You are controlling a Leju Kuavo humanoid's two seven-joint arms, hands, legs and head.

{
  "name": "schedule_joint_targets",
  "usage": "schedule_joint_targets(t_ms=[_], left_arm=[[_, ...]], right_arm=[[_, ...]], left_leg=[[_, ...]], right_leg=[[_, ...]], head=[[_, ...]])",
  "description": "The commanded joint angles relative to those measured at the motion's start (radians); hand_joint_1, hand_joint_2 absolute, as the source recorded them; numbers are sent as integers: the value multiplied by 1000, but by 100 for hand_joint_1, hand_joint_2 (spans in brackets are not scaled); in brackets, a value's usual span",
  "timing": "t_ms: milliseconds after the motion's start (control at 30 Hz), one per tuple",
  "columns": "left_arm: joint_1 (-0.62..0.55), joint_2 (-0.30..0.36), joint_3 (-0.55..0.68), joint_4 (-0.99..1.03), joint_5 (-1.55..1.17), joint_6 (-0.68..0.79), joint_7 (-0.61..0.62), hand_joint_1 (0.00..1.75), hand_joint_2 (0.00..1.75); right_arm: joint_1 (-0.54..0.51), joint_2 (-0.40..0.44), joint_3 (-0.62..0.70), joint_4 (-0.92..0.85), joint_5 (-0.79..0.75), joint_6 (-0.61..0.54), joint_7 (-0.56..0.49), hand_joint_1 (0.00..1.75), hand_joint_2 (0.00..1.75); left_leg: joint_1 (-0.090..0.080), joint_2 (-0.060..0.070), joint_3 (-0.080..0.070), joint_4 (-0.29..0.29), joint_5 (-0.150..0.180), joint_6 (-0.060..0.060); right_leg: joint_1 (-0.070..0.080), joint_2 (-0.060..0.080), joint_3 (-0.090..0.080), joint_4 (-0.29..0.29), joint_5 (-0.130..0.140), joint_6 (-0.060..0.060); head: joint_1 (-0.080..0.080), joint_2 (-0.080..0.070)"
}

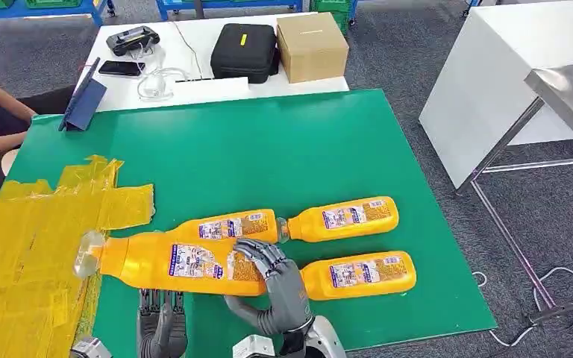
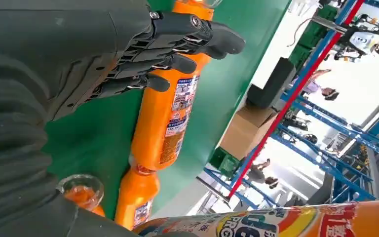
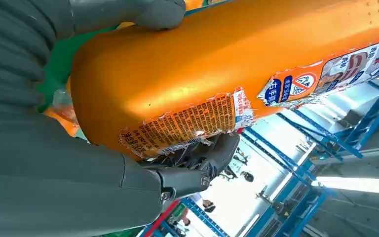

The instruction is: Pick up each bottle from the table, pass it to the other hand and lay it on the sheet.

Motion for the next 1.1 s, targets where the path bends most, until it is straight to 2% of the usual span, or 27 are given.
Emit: schedule_joint_targets(t_ms=[33, 233, 300, 633, 767, 1067, 1100], left_arm=[[-12, -3, -46, 21, -36, 64, -7, 0, 175], [-27, -3, -48, 22, -57, 82, -2, 0, 175], [-33, -3, -47, 26, -70, 91, -2, 0, 175], [-32, -3, -46, 22, -71, 91, -2, 0, 175], [-35, -3, -45, 22, -73, 86, -1, 0, 175], [-42, -3, -41, 30, -74, 75, -2, 0, 175], [-44, -3, -39, 31, -72, 76, -3, 37, 175]], right_arm=[[48, 34, 23, 48, 37, 26, 36, 175, 175], [18, 27, 89, 141, 157, 93, 128, 175, 175], [-1, 12, 135, 166, 250, 147, 197, 175, 175], [6, 4, 140, 149, 256, 149, 205, 175, 175], [4, -13, 163, 129, 255, 197, 205, 175, 175], [-12, -11, 182, 154, 281, 217, 205, 175, 175], [-16, -9, 185, 161, 286, 223, 206, 175, 175]], left_leg=[[2, -6, 3, 0, -2, -1], [2, -6, 3, -1, -1, -1], [2, -5, 3, -1, -1, -1], [2, -6, 3, -1, -2, -1], [1, -7, 2, 0, -1, -1], [1, -6, 2, -1, -1, -1], [2, -6, 2, -1, -1, -1]], right_leg=[[2, -3, 4, 0, -2, -2], [1, -3, 5, -1, -2, -2], [2, -3, 5, -1, -2, -2], [1, -4, 5, -1, -2, -2], [1, -5, 3, -1, -2, -2], [1, -4, 3, -1, -2, -1], [2, -4, 4, -2, -2, -2]], head=[[0, 0], [0, 0], [0, 0], [0, 0], [0, 0], [0, 0], [0, 0]])
